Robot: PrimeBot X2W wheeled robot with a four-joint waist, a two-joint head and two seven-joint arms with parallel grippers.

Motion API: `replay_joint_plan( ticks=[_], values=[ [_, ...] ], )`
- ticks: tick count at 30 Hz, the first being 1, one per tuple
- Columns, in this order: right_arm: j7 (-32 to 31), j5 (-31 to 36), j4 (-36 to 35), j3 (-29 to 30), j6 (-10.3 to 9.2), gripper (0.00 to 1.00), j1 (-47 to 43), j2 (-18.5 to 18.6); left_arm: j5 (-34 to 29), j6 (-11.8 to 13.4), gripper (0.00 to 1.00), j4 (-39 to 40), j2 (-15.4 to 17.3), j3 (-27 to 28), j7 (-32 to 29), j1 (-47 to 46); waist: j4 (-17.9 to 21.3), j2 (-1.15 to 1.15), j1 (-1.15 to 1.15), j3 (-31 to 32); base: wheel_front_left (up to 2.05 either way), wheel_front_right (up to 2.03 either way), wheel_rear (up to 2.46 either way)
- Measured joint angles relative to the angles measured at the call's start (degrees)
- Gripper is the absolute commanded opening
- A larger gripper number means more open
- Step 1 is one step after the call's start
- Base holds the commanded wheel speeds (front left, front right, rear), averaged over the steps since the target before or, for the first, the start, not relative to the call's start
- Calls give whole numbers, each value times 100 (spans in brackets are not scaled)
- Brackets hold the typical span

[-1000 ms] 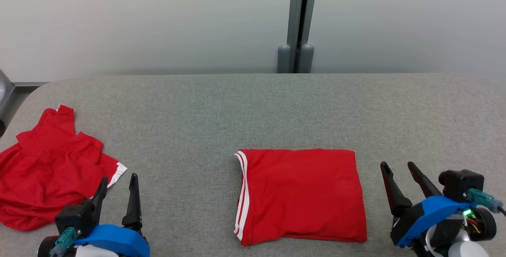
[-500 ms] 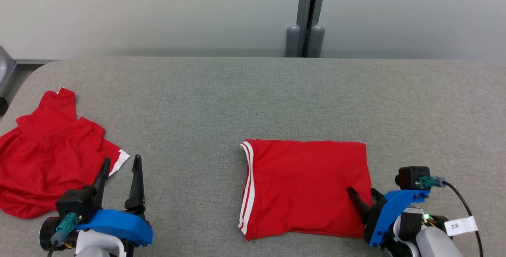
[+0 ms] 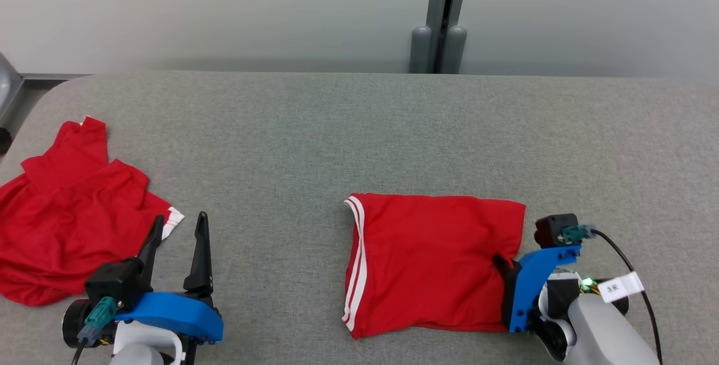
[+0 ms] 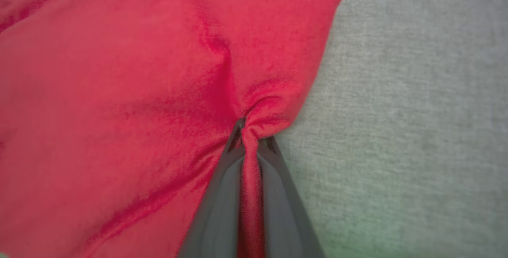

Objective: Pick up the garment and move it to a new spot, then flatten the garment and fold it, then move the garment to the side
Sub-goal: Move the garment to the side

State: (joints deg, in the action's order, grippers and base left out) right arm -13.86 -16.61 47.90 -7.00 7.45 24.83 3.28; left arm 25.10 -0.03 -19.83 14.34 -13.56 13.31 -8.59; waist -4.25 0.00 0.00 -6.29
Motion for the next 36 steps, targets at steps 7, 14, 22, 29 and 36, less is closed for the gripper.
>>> replay_joint_plan(
  ticks=[7, 14, 22, 29, 36],
  values=[
    [-199, 534, -342, -780, 5, 0, 688, 411, 12, 36, 100, 220, 35, 67, 51, 18, 264, 0, 1, -269, 0, 0, 0],
    [-288, 478, -893, -1218, 5, 0, 1828, 1559, -97, 67, 100, 594, 153, 133, 100, -192, 692, 1, 2, -924, 0, 0, 0],
    [-59, 699, -1089, -764, 4, 0, 2450, 2811, -321, 73, 100, 1058, 265, 38, 118, -760, 1091, 1, 2, -1804, 0, 0, 0],
    [335, 984, -1246, -149, 4, 0, 2547, 3295, -513, 99, 100, 1440, 500, 59, 52, -1129, 1341, 2, 2, -2467, 0, 0, 0],
    [680, 1379, -1378, 438, 5, 0, 2541, 3399, -588, 169, 100, 1800, 717, 149, -119, -1263, 1453, 2, 2, -2879, 0, 0, 0]
  ],
)
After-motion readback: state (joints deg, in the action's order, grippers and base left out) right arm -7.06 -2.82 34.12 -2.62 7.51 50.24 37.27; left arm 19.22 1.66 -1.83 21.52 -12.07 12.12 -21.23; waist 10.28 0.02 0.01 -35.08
